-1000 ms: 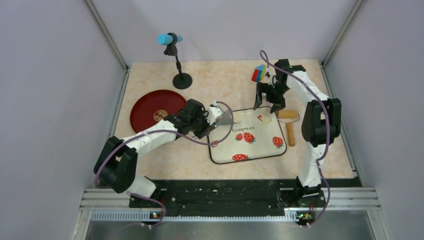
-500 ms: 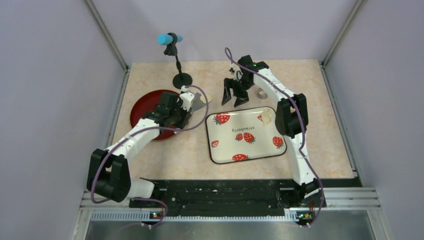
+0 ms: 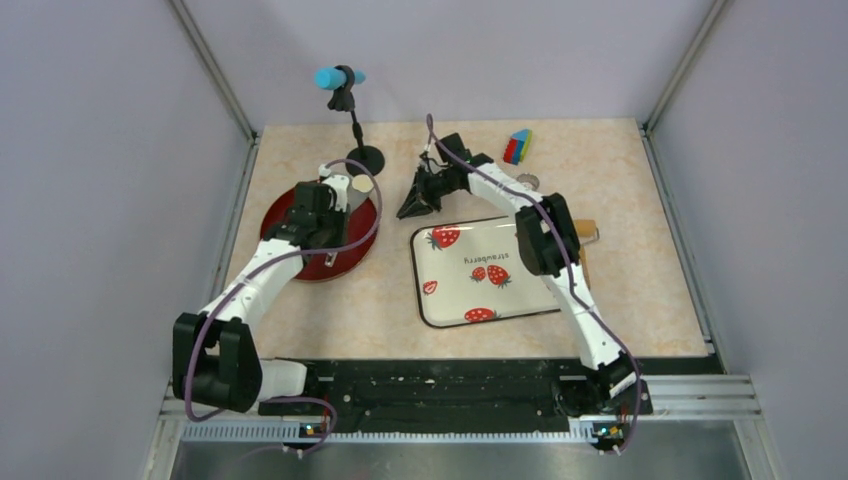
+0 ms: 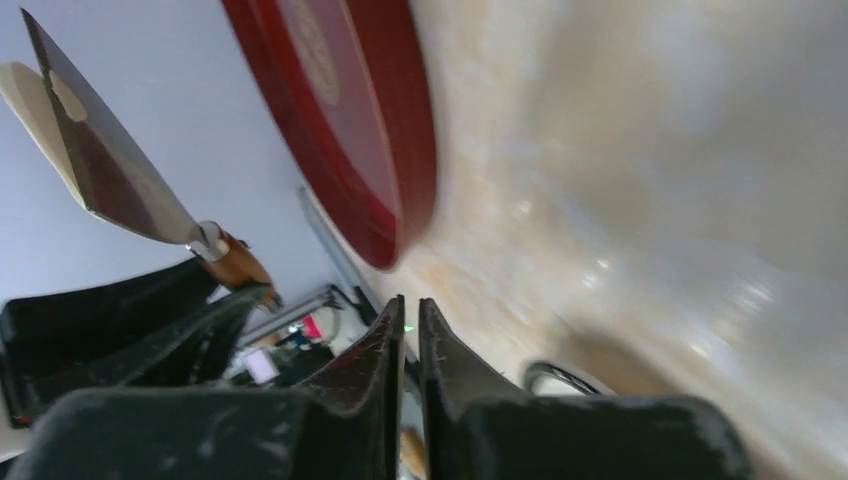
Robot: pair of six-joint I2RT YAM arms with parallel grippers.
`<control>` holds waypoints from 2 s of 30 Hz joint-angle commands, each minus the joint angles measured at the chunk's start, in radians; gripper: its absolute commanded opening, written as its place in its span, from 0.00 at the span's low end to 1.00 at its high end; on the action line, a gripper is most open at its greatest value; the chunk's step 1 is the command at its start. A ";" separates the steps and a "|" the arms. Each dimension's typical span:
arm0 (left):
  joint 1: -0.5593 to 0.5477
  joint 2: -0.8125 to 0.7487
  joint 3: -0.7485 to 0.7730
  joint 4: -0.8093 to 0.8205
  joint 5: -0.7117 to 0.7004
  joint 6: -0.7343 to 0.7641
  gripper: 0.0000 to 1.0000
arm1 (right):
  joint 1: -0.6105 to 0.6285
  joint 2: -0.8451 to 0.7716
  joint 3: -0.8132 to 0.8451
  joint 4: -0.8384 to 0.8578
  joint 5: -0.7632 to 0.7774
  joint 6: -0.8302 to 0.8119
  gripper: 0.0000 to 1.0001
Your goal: Roll out the dumpling wrappers from the dough
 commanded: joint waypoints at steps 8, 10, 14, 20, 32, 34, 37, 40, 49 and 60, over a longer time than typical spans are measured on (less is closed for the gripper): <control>0.057 -0.078 -0.006 0.054 -0.135 -0.102 0.00 | 0.145 0.148 0.142 0.425 -0.124 0.461 0.00; 0.057 -0.080 -0.007 0.053 -0.127 -0.105 0.00 | 0.155 0.166 0.157 0.373 -0.095 0.444 0.00; 0.058 -0.084 -0.011 0.056 -0.105 -0.113 0.00 | 0.157 0.182 0.197 0.162 0.008 0.319 0.00; 0.059 -0.105 -0.028 0.054 -0.091 -0.125 0.00 | 0.149 0.174 0.281 -0.104 0.232 0.115 0.00; 0.059 -0.130 -0.060 0.044 -0.055 -0.152 0.00 | 0.117 0.137 0.298 -0.257 0.352 -0.054 0.00; 0.059 -0.133 -0.062 0.042 -0.050 -0.152 0.00 | 0.121 0.118 0.313 -0.258 0.370 -0.084 0.00; 0.059 -0.133 -0.062 0.036 -0.048 -0.152 0.00 | 0.117 0.087 0.305 -0.306 0.444 -0.136 0.00; 0.059 -0.133 -0.061 0.030 -0.042 -0.149 0.00 | 0.094 0.066 0.255 -0.334 0.474 -0.146 0.00; 0.057 -0.124 -0.055 -0.009 0.005 -0.116 0.00 | 0.029 0.044 0.212 -0.416 0.508 -0.173 0.00; 0.047 -0.062 -0.036 -0.068 0.115 -0.004 0.00 | -0.001 -0.007 0.137 -0.404 0.503 -0.192 0.00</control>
